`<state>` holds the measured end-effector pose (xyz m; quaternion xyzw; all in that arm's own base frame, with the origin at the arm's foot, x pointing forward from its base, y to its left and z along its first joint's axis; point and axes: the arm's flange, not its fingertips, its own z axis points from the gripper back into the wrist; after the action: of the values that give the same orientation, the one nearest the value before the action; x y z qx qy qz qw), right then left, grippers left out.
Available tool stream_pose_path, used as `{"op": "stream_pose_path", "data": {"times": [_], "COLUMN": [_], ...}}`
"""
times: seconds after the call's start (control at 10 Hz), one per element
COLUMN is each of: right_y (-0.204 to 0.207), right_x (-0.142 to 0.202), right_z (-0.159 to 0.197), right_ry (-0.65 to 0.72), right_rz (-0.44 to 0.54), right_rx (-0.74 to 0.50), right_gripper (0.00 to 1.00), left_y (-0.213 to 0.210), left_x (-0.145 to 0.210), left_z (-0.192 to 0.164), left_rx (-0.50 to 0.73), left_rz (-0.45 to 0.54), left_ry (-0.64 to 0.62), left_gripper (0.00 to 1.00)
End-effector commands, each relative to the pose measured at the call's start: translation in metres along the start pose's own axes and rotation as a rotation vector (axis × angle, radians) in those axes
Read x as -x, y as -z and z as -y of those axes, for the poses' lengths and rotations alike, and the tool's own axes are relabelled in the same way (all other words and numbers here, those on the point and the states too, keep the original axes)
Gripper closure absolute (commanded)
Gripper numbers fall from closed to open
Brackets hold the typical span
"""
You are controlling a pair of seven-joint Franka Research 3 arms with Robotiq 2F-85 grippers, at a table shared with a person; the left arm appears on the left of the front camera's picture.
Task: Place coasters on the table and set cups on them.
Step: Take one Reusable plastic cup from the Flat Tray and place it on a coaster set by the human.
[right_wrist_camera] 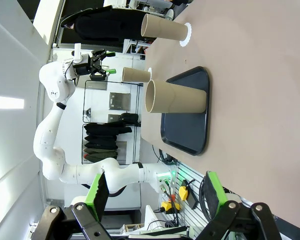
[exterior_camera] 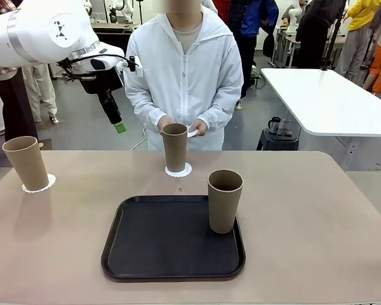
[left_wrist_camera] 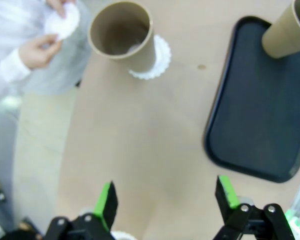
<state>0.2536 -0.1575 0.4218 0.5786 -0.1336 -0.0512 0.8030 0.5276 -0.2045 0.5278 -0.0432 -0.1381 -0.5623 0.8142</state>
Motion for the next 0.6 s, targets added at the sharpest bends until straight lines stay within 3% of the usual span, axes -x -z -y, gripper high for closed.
{"op": "stream_pose_path", "data": {"times": [0.0, 0.1, 0.2, 0.3, 0.5], "right_y": [-0.001, -0.001, -0.001, -0.001, -0.001], "right_x": [0.0, 0.0, 0.0, 0.0, 0.0], "right_z": [-0.001, -0.001, -0.001, -0.001, -0.001], "right_ry": [-0.002, -0.002, -0.002, -0.002, -0.002], "right_rz": [0.003, 0.003, 0.003, 0.003, 0.003], "right_rx": [-0.014, -0.014, -0.014, -0.014, -0.014], "right_gripper": [0.0, 0.0, 0.0, 0.0, 0.0], "left_y": [0.0, 0.0, -0.008, -0.014, -0.024], "left_x": [0.002, 0.0, 0.023, 0.039, 0.082], "left_z": [0.0, 0.0, 0.03, 0.038, 0.094], "left_rx": [0.003, 0.0, -0.039, -0.02, 0.028], "left_rz": [0.001, 0.0, -0.035, -0.078, -0.122], "left_ry": [0.014, 0.0, -0.203, -0.324, -0.442], "left_gripper": [0.0, 0.0, 0.0, 0.0, 0.0]}}
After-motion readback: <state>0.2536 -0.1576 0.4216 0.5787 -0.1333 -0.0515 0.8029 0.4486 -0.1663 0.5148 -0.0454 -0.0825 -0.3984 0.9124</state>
